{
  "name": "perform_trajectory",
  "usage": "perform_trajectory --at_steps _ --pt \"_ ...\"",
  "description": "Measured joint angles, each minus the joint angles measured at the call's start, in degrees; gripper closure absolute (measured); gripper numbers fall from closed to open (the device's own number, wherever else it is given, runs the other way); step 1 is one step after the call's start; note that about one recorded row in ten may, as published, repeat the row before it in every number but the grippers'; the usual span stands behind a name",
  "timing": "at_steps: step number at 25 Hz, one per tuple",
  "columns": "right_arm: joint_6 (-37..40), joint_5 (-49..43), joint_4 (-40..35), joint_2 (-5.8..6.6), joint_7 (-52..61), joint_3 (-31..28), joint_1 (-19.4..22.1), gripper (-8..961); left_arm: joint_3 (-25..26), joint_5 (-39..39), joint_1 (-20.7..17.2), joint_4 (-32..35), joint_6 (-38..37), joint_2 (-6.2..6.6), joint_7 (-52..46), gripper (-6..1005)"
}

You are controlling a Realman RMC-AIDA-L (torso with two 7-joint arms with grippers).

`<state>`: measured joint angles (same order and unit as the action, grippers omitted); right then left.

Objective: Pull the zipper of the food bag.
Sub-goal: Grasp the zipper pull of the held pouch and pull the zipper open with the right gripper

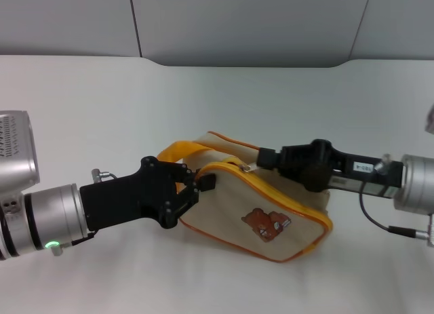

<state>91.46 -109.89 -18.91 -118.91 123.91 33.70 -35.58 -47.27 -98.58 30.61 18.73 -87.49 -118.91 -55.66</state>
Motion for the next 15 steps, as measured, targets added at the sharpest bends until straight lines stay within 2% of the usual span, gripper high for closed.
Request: perform_trajectory --at_steps 7,15 --pt "1.3 0.0 -2.7 -0.05 -1.4 -0.1 3.3 952 0.9 0.1 -0.5 0.4 0.7 0.17 -0.7 934" --pt "1.4 -0.1 -5.5 1.41 -1.5 -0.3 8.3 914 2.8 0.2 -0.6 0.4 3.3 0.27 -0.9 922"
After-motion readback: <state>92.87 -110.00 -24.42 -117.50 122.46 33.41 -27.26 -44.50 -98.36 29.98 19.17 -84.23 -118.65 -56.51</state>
